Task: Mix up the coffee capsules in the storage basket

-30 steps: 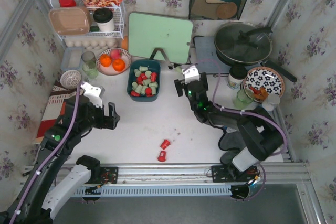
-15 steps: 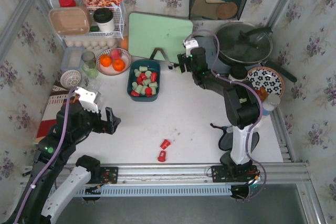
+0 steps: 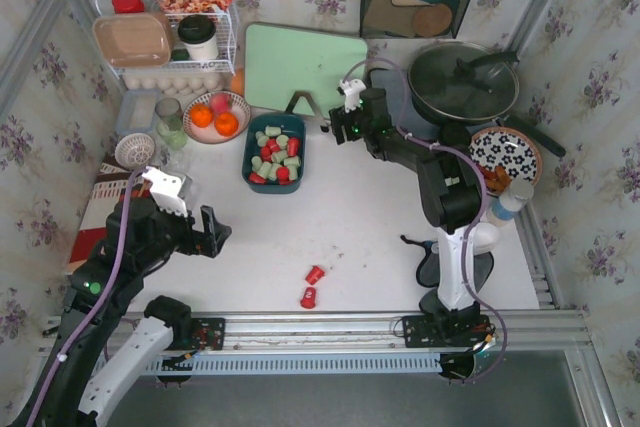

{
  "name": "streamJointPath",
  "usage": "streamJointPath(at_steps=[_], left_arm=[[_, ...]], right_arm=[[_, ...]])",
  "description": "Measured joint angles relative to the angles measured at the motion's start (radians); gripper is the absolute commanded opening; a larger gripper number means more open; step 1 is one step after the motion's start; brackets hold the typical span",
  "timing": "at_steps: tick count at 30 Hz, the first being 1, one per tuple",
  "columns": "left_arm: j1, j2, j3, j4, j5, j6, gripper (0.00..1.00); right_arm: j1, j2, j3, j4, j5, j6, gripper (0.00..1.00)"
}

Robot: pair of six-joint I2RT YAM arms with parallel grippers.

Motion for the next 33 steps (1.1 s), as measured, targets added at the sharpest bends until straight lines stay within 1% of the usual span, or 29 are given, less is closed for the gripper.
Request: streamJointPath(at_steps=[3,9,19,33], left_arm=[[-0.002,-0.001,0.000,0.000,0.003,0.000,0.99],[-0.002,-0.003,0.000,0.000,0.003,0.000,0.99],[-0.002,0.002,0.000,0.000,0.003,0.000,0.99],[-0.002,0.002,-0.001,0.000,0.002,0.000,0.99]], right_arm=[[0.000,0.039,0.053,-0.038,-0.013,0.002,0.72],[0.001,0.116,0.146,-0.134,-0.021,0.031,0.71],[-0.001,0.152,0.154,-0.156,-0.016,0.095,0.65],[-0.001,0.172,0.160,-0.143,-0.034,0.121,0.59]])
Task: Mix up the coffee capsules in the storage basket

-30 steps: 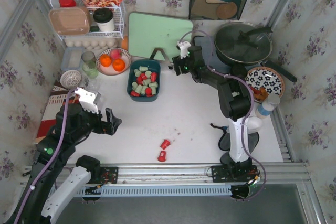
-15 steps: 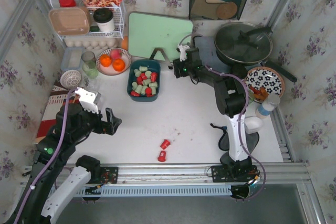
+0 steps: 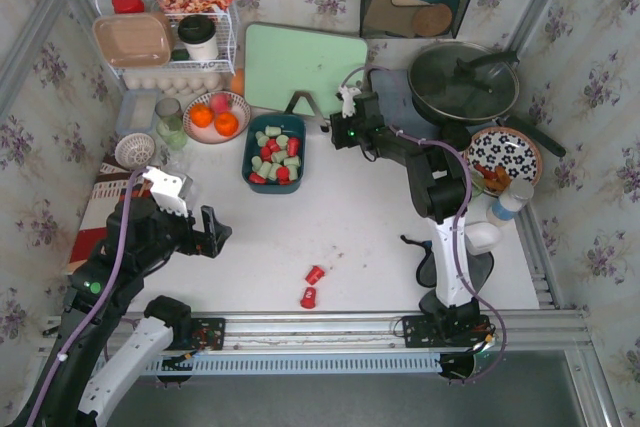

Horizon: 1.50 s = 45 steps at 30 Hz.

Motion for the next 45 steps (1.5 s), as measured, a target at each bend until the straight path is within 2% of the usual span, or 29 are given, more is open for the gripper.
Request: streamJointPath(at_steps=[8,12,16,17,23,30,37,41,45], left_arm=[[0.000,-0.002,0.000,0.000,0.000,0.000,0.99],[0.000,-0.003,0.000,0.000,0.000,0.000,0.99],[0.000,-0.003,0.000,0.000,0.000,0.000,0.99],[0.000,-0.003,0.000,0.000,0.000,0.000,0.99],[0.000,-0.005,0.000,0.000,0.000,0.000,0.99],[0.000,-0.006,0.000,0.000,-0.001,0.000,0.99],[0.000,-0.006,0.000,0.000,-0.003,0.000,0.99],[0.000,-0.006,0.000,0.000,-0.003,0.000,0.99],[0.000,-0.006,0.000,0.000,-0.005,0.000,0.99]], right_arm=[[0.000,0.000,0.000,0.000,-0.003,0.001,0.53],[0.000,0.000,0.000,0.000,-0.007,0.001,0.42],[0.000,0.000,0.000,-0.001,-0.016,-0.002,0.20],[0.000,0.000,0.000,-0.001,-0.022,-0.005,0.16],[0.000,-0.012,-0.013,-0.006,-0.076,-0.042,0.08],[0.002,-0.102,-0.079,0.016,-0.164,-0.049,0.07],[0.041,-0.249,-0.216,0.195,-0.205,-0.026,0.06],[0.102,-0.243,-0.168,0.264,-0.218,-0.051,0.07],[0.155,-0.162,-0.030,0.244,-0.196,-0.108,0.08]])
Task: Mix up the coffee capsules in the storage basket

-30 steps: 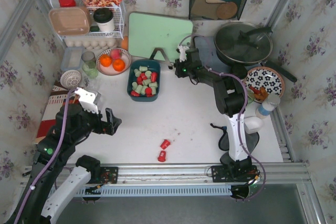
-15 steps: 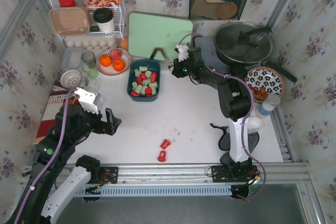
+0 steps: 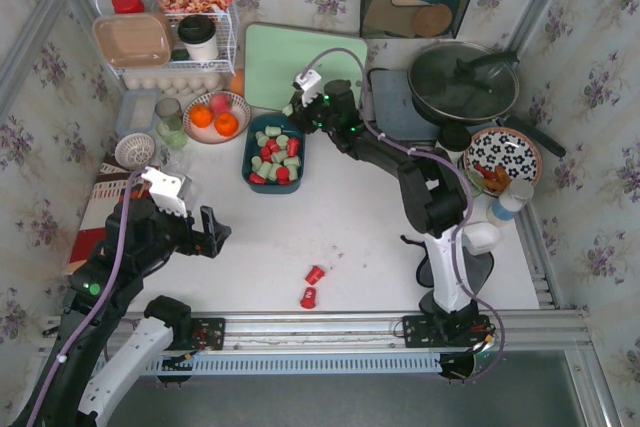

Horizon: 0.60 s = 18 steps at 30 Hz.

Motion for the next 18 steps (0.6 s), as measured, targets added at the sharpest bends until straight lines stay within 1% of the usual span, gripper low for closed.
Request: streamJointPath(at_steps=[5,7,11,14,18], left_arm=[[0.000,0.000,0.000,0.000,-0.006,0.000,0.99],[0.000,0.000,0.000,0.000,-0.006,0.000,0.99],[0.000,0.000,0.000,0.000,-0.007,0.000,0.99],[0.000,0.000,0.000,0.000,-0.009,0.000,0.99],[0.000,0.001,0.000,0.000,-0.009,0.000,0.99]], right_arm=[[0.032,0.124,0.172,-0.113,0.078,-0.095,0.08],[0.047,0.154,0.205,-0.146,0.117,-0.122,0.09],[0.073,0.186,0.221,-0.178,0.132,-0.150,0.12],[0.077,0.203,0.221,-0.185,0.143,-0.155,0.18],[0.076,0.217,0.221,-0.192,0.160,-0.156,0.30]])
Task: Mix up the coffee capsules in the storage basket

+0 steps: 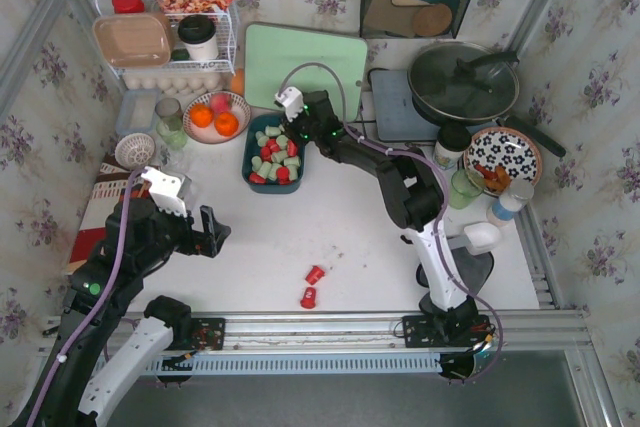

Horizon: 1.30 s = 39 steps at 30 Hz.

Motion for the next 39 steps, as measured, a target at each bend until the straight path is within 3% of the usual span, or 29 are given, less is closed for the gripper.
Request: streamJointPath(at_steps=[9,10,11,12,17,25,39], left_arm=[[0.000,0.000,0.000,0.000,-0.004,0.000,0.99],[0.000,0.000,0.000,0.000,-0.004,0.000,0.99],[0.000,0.001,0.000,0.000,-0.004,0.000,0.99],[0.000,0.001,0.000,0.000,-0.004,0.000,0.99],[0.000,0.001,0.000,0.000,-0.004,0.000,0.99],[0.000,0.004,0.000,0.000,-0.007,0.000,0.99],[0.000,0.031,0.000,0.000,-0.030,0.000,0.99]], right_arm=[[0.005,0.001,-0.002,0.001,0.029,0.012,0.66],[0.005,-0.003,-0.005,0.001,0.033,0.016,0.75],[0.005,-0.009,-0.010,0.000,0.037,0.026,0.95],[0.005,-0.017,-0.016,0.001,0.037,0.032,0.99],[0.006,-0.083,-0.069,0.018,0.059,0.040,1.00],[0.029,-0.337,-0.291,0.158,0.151,0.068,1.00],[0.039,-0.806,-0.755,0.357,0.530,0.124,1.00]])
